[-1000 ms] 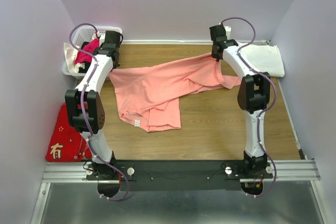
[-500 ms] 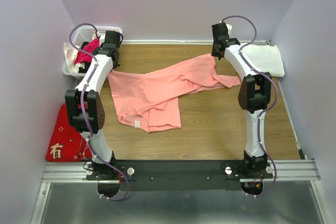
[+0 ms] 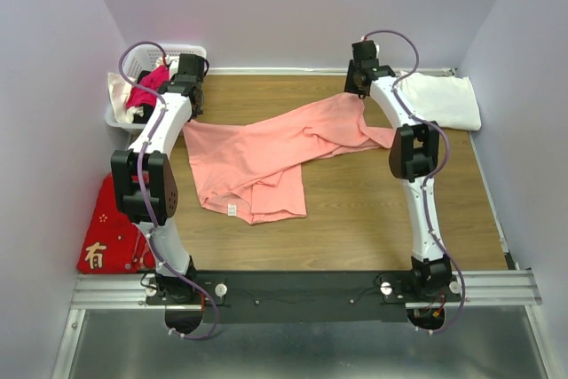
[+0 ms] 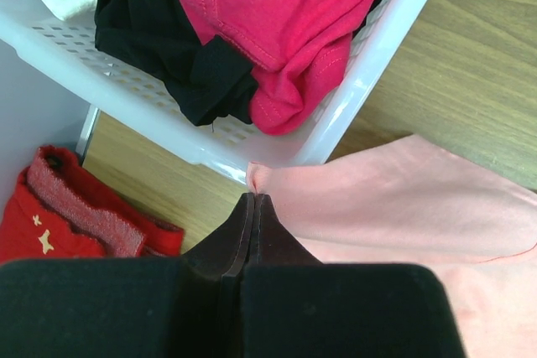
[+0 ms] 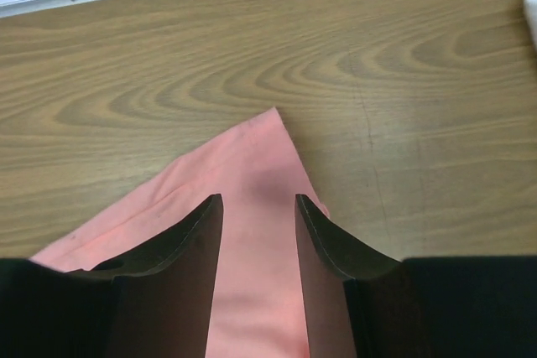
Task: Fold and stack the t-shirts
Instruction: Flatten the tshirt out
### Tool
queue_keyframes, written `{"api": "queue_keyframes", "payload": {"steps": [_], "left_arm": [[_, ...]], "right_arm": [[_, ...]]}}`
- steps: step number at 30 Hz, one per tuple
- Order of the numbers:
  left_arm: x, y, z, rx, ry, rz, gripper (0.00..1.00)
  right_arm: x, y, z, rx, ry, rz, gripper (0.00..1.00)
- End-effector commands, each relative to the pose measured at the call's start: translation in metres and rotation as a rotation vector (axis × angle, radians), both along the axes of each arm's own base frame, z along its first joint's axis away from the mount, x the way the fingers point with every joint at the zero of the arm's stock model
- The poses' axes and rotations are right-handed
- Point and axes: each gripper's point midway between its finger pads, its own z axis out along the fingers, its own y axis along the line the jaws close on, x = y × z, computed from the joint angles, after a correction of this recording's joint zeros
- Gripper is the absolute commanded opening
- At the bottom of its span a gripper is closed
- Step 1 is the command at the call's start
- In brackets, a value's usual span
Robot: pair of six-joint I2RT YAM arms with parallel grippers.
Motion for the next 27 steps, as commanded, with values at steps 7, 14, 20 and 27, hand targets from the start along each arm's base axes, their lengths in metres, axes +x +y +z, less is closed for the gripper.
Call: {"api": "queue_keyframes", "payload": {"steps": [7,14,20,27], "left_arm": [[-0.003,-0.002,-0.007,-0.016,0.017,-0.009,0.00],[-0.002,-0.005,-0.009,-0.019,0.024,-0.017,0.00],[-0.001,-0.008,-0.012,-0.025,0.031,-0.024,0.00],[0.002,-0.010,-0.013,-0.024,0.033,-0.028,0.00]], "right_arm": [[0.024,-0.014,-0.051,0.129,0.024,0.007,0.49],[0.026,-0.008,-0.064,0.157,0.030,0.025,0.49],[0.032,0.000,-0.055,0.183,-0.003,0.062,0.50],[0.029,0.008,-0.078,0.203,0.029,0.106,0.53]]}}
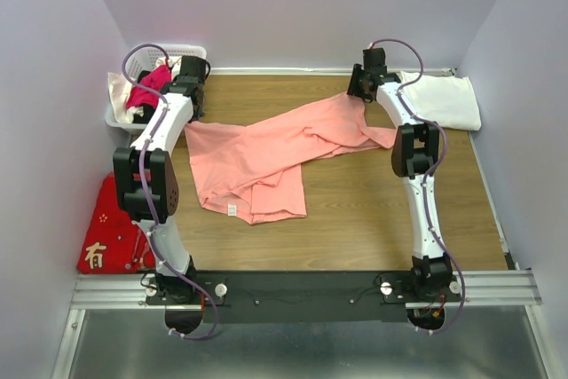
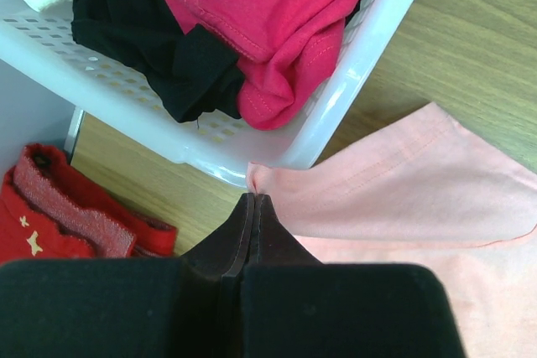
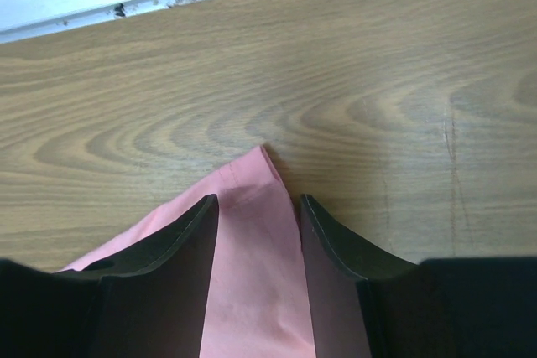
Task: Fold and stack the t-shirts
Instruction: Flatten the tshirt out
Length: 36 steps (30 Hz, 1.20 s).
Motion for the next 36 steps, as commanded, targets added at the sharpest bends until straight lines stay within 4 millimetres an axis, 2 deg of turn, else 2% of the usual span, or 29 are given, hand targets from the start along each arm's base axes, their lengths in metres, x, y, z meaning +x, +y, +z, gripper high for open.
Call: {"api": "queue_keyframes", "payload": {"steps": [1,5,11,17,18,19,23,27,31,32,35,36], "left_arm": [[0.002,-0.004,-0.002,-0.012,0.007,-0.012,0.00],[0.003,-0.006,0.000,-0.017,0.001,-0.013,0.00],[0.003,-0.009,0.000,-0.024,-0.002,-0.014,0.00],[0.003,-0.012,-0.001,-0.031,-0.005,-0.016,0.00],[0.003,-0.012,-0.001,-0.030,-0.006,-0.015,0.00],[0.002,-0.012,-0.002,-0.032,-0.003,-0.015,0.00],[0.003,-0.013,0.000,-0.030,-0.008,-0.017,0.00],[0.003,-0.012,0.004,-0.024,-0.018,-0.010,0.00],[0.008,-0.012,0.013,-0.027,-0.043,-0.006,0.00],[0.009,-0.012,0.018,-0.027,-0.054,-0.006,0.00],[0.016,-0.012,0.036,-0.027,-0.098,-0.008,0.00],[0.019,-0.012,0.043,-0.027,-0.116,-0.010,0.00]], "right_arm": [[0.001,0.017,-0.026,0.038,0.018,0.070,0.53],[-0.004,0.020,-0.039,0.053,0.047,0.091,0.52],[-0.010,0.022,-0.047,0.047,0.075,0.118,0.42],[-0.023,0.012,-0.060,-0.007,0.130,0.119,0.15],[-0.024,0.011,-0.058,-0.013,0.130,0.118,0.05],[-0.024,0.011,-0.058,-0.018,0.131,0.117,0.01],[-0.022,0.007,-0.049,-0.031,0.116,0.093,0.01],[-0.012,-0.001,-0.021,-0.056,0.061,0.046,0.01],[-0.003,-0.010,0.025,-0.080,-0.019,0.000,0.01],[-0.002,-0.012,0.046,-0.085,-0.050,-0.007,0.01],[-0.005,-0.027,0.075,-0.130,-0.087,-0.062,0.01],[-0.007,-0.034,0.102,-0.150,-0.127,-0.093,0.01]]}}
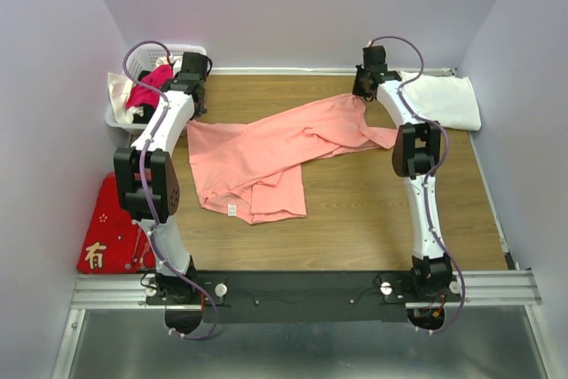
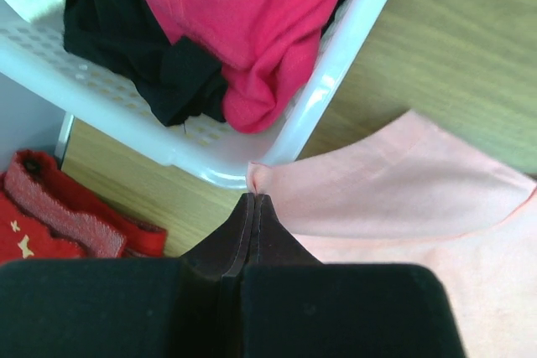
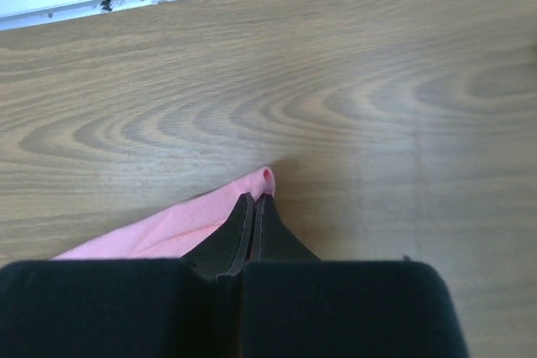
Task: Fold and stack the t-shirts
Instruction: Flatten the tshirt out
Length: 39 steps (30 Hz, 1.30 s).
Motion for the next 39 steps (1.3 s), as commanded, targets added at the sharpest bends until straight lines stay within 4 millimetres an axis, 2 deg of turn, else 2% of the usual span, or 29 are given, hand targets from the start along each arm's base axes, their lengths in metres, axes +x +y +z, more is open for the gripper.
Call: {"api": "queue_keyframes", "payload": {"steps": [1,2,3,6,7,10,11,12,13,14,15,17,18,20,21,23,24,25,26,27,28,29,30,31,32,33,35,37,39], "left_arm": [[0.020,-0.003,0.053,-0.008,-0.141,-0.002,0.00],[0.023,-0.003,0.061,-0.008,-0.160,-0.007,0.00],[0.025,-0.004,0.072,-0.009,-0.189,-0.011,0.00],[0.031,-0.003,0.109,-0.004,-0.277,-0.026,0.00],[0.033,-0.003,0.124,-0.005,-0.314,-0.028,0.00],[0.032,-0.004,0.164,-0.005,-0.411,-0.043,0.00],[0.030,-0.003,0.174,-0.005,-0.435,-0.043,0.00],[0.025,-0.003,0.194,-0.003,-0.488,-0.049,0.00],[0.023,-0.002,0.205,-0.002,-0.517,-0.053,0.00],[0.019,-0.001,0.217,0.001,-0.550,-0.058,0.00],[0.011,-0.001,0.242,0.002,-0.619,-0.066,0.00],[0.001,0.000,0.268,0.005,-0.690,-0.071,0.00],[-0.012,0.001,0.296,0.000,-0.771,-0.072,0.00],[-0.026,0.000,0.320,-0.001,-0.844,-0.093,0.00],[-0.046,0.002,0.350,-0.006,-0.941,-0.093,0.00],[-0.063,0.002,0.365,-0.002,-1.000,-0.106,0.00],[-0.088,0.004,0.391,-0.006,-1.086,-0.107,0.00],[-0.097,0.005,0.393,-0.004,-1.103,-0.108,0.00],[-0.109,0.007,0.401,-0.001,-1.131,-0.106,0.00],[-0.133,0.010,0.418,0.000,-1.186,-0.103,0.00],[-0.143,0.011,0.421,0.004,-1.200,-0.103,0.00],[-0.154,0.013,0.425,0.004,-1.218,-0.099,0.00],[-0.180,0.015,0.439,0.005,-1.270,-0.102,0.00],[-0.189,0.015,0.440,0.003,-1.284,-0.105,0.00],[-0.201,0.015,0.445,0.001,-1.311,-0.111,0.00],[-0.224,0.017,0.456,-0.004,-1.362,-0.109,0.00],[-0.244,0.017,0.466,-0.009,-1.412,-0.121,0.00],[-0.266,0.017,0.484,-0.013,-1.475,-0.131,0.00],[-0.272,0.015,0.494,-0.012,-1.502,-0.145,0.00]], "right_arm": [[-0.007,-0.034,0.112,-0.096,-0.148,-0.129,0.01],[-0.009,-0.041,0.121,-0.105,-0.158,-0.144,0.01],[-0.013,-0.046,0.151,-0.105,-0.202,-0.162,0.01],[-0.021,-0.059,0.189,-0.103,-0.256,-0.186,0.01],[-0.027,-0.063,0.215,-0.099,-0.296,-0.194,0.01],[-0.040,-0.068,0.251,-0.105,-0.349,-0.199,0.01],[-0.049,-0.070,0.279,-0.102,-0.394,-0.202,0.01],[-0.054,-0.072,0.289,-0.104,-0.410,-0.203,0.01],[-0.060,-0.072,0.298,-0.103,-0.422,-0.202,0.01],[-0.071,-0.073,0.321,-0.097,-0.460,-0.200,0.01],[-0.077,-0.074,0.333,-0.093,-0.480,-0.201,0.01],[-0.088,-0.073,0.348,-0.087,-0.502,-0.193,0.01],[-0.102,-0.073,0.373,-0.071,-0.547,-0.188,0.01],[-0.116,-0.072,0.391,-0.054,-0.576,-0.173,0.01],[-0.130,-0.071,0.411,-0.035,-0.613,-0.162,0.01],[-0.148,-0.069,0.433,-0.015,-0.654,-0.146,0.01],[-0.156,-0.066,0.439,-0.004,-0.664,-0.123,0.01],[-0.177,-0.067,0.462,0.007,-0.710,-0.118,0.01],[-0.188,-0.066,0.471,0.014,-0.728,-0.107,0.01],[-0.197,-0.064,0.473,0.016,-0.733,-0.084,0.01],[-0.221,-0.066,0.494,0.021,-0.781,-0.075,0.01],[-0.234,-0.067,0.500,0.024,-0.798,-0.069,0.01],[-0.245,-0.066,0.507,0.024,-0.816,-0.057,0.01],[-0.253,-0.067,0.506,0.023,-0.816,-0.053,0.01],[-0.279,-0.069,0.525,0.032,-0.869,-0.047,0.01],[-0.288,-0.068,0.531,0.040,-0.886,-0.035,0.01],[-0.317,-0.069,0.554,0.058,-0.951,-0.023,0.01],[-0.333,-0.067,0.569,0.075,-0.993,-0.008,0.01],[-0.351,-0.067,0.588,0.091,-1.047,0.000,0.01]]}}
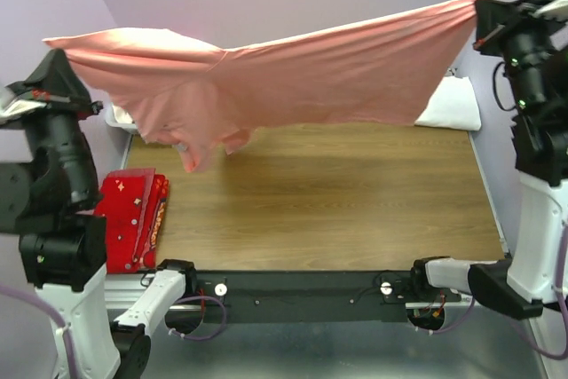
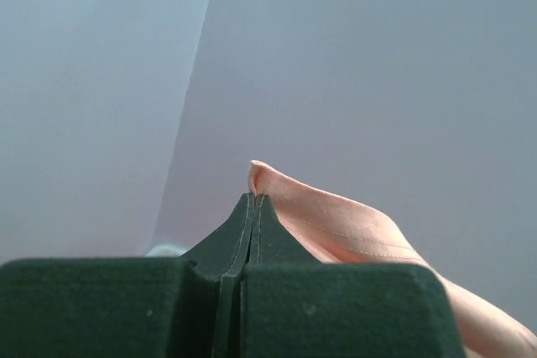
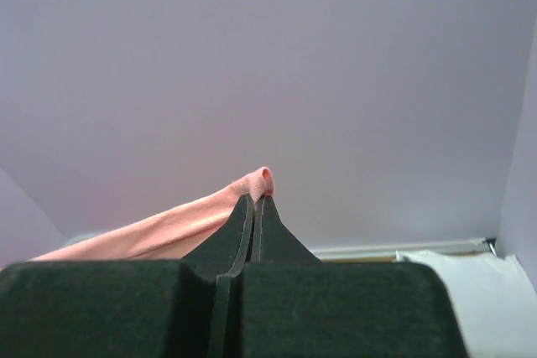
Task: Fold and stack the t-shirts
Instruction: Flatten the tshirt out
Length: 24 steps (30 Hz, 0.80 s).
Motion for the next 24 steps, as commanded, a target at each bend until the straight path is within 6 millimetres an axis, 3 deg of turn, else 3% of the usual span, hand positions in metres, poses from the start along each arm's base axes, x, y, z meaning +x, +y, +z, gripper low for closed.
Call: {"api": "queue_keyframes", "payload": {"steps": [1,5,13,18,24], "left_arm": [[-0.021,-0.001,0.034,0.025,-0.109,-0.007,0.00],[-0.018,-0.003,0.051,0.030,-0.175,-0.015,0.00],[0.028,-0.022,0.076,0.035,-0.245,-0.095,0.00],[0.057,-0.035,0.086,0.035,-0.269,-0.155,0.00],[0.051,-0.044,0.110,0.059,-0.325,-0.197,0.00]], "right_arm": [[-0.027,0.001,0.031,-0.003,-0.092,0.030,0.01],[-0.033,0.001,0.040,-0.005,-0.119,0.035,0.01],[0.011,-0.007,-0.015,-0.017,0.029,-0.040,0.01],[0.023,-0.007,-0.031,-0.007,0.061,-0.046,0.01],[0.017,-0.007,-0.035,0.002,0.061,-0.043,0.01]]}}
